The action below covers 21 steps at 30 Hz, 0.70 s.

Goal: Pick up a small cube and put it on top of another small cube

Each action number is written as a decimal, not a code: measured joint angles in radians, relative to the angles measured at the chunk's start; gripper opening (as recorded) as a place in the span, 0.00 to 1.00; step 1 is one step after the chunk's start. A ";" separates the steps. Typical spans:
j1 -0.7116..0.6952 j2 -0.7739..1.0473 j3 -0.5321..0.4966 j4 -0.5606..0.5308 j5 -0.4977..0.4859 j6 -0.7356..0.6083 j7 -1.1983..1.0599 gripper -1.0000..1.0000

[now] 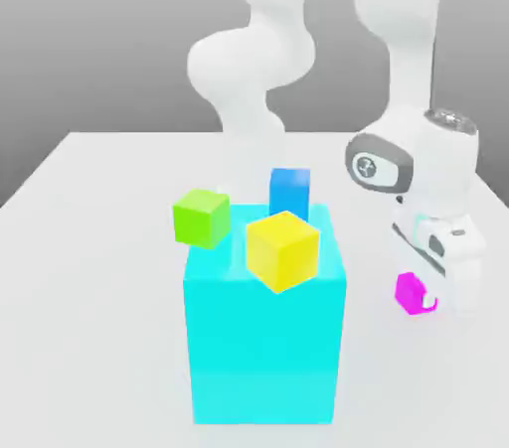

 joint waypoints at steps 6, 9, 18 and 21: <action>-0.030 -0.202 0.040 -0.025 0.102 -0.177 -0.067 0.00; -0.087 -0.261 -0.005 0.041 0.114 -0.300 -0.039 0.00; -0.272 -0.408 -0.137 0.286 0.088 -0.690 0.111 0.00; -0.340 -0.457 -0.182 0.368 0.073 -0.821 0.166 0.00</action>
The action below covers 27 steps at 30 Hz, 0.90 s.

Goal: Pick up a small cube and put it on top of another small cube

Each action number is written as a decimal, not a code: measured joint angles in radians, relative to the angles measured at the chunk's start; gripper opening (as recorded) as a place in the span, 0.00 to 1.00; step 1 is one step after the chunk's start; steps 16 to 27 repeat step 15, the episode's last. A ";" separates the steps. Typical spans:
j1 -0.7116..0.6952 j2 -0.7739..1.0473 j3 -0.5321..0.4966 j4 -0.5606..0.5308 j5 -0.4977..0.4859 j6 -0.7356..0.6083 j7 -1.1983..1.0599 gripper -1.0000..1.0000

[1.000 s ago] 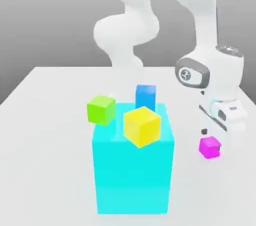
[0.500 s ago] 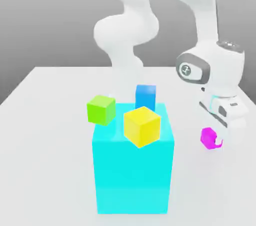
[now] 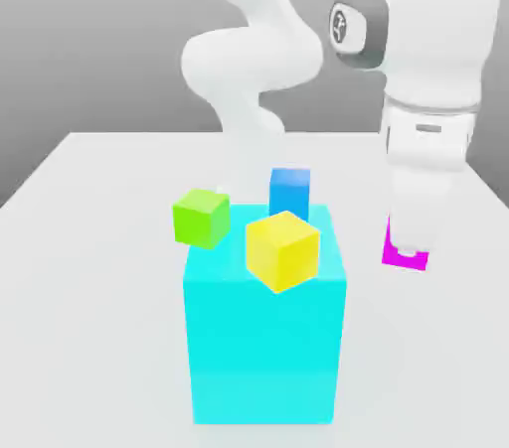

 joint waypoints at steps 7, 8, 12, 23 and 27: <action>-0.118 -0.057 -0.083 0.096 -0.028 -0.152 0.097 0.00; -0.121 -0.044 -0.086 0.074 -0.028 -0.116 0.097 0.00; -0.122 -0.031 -0.089 0.052 -0.026 -0.081 0.096 1.00; -0.124 -0.024 -0.089 0.041 -0.028 -0.063 0.097 1.00; -0.124 -0.024 -0.089 0.041 -0.028 -0.063 0.097 1.00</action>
